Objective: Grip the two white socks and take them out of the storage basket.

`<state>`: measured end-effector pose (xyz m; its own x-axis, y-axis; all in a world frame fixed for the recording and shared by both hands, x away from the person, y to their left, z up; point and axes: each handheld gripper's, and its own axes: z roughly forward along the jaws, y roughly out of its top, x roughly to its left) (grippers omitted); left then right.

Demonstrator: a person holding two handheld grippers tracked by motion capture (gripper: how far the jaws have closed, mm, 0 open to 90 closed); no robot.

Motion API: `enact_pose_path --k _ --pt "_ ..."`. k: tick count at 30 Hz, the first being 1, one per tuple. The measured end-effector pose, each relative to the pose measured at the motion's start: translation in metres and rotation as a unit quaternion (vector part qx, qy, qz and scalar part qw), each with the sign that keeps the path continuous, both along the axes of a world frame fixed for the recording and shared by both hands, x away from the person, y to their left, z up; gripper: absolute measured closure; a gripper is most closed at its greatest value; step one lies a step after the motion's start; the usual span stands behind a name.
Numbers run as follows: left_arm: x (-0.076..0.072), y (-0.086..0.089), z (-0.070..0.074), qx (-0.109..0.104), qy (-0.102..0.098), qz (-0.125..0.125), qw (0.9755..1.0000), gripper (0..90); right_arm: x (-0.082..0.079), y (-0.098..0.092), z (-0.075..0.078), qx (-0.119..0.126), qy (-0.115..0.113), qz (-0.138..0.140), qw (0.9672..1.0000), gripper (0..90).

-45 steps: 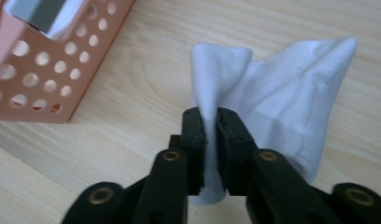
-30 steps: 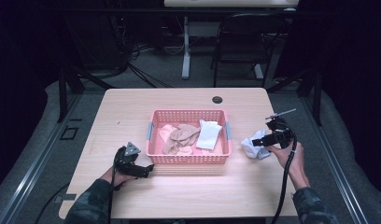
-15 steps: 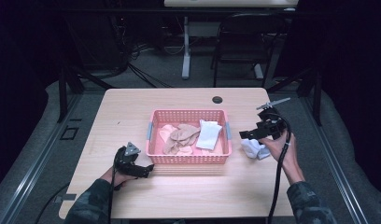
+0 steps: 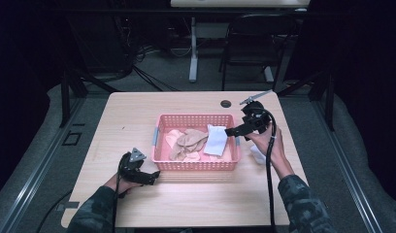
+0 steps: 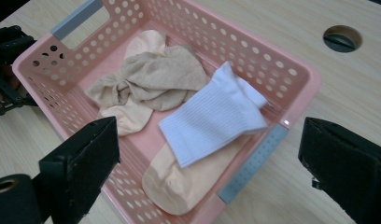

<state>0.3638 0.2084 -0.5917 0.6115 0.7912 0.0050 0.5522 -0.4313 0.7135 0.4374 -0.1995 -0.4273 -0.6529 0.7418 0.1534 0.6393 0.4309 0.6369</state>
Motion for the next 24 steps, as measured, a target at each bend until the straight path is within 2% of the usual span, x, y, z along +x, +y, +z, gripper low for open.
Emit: enact_pose_path --k 4,10,16,19,24 --pt "0.0 0.0 0.0 0.0 0.0 0.0 1.0 0.4 0.008 0.009 -0.004 -0.002 0.003 0.005 1.0 7.4" --pt "0.0 0.0 0.0 0.0 0.0 0.0 1.0 0.5 0.028 0.028 -0.018 -0.02 0.029 0.021 0.9992 10.7" --pt "0.0 0.0 0.0 0.0 0.0 0.0 1.0 0.4 0.039 0.038 -0.027 -0.031 0.035 0.023 0.9986 13.2" --pt "0.0 0.0 0.0 0.001 0.0 -0.002 1.0 0.5 0.047 0.042 -0.038 -0.04 0.051 0.024 0.9976 13.8" --pt "0.0 0.0 0.0 0.002 -0.001 -0.003 1.0 0.5 0.056 0.046 -0.05 -0.046 0.06 0.014 0.997 15.0"
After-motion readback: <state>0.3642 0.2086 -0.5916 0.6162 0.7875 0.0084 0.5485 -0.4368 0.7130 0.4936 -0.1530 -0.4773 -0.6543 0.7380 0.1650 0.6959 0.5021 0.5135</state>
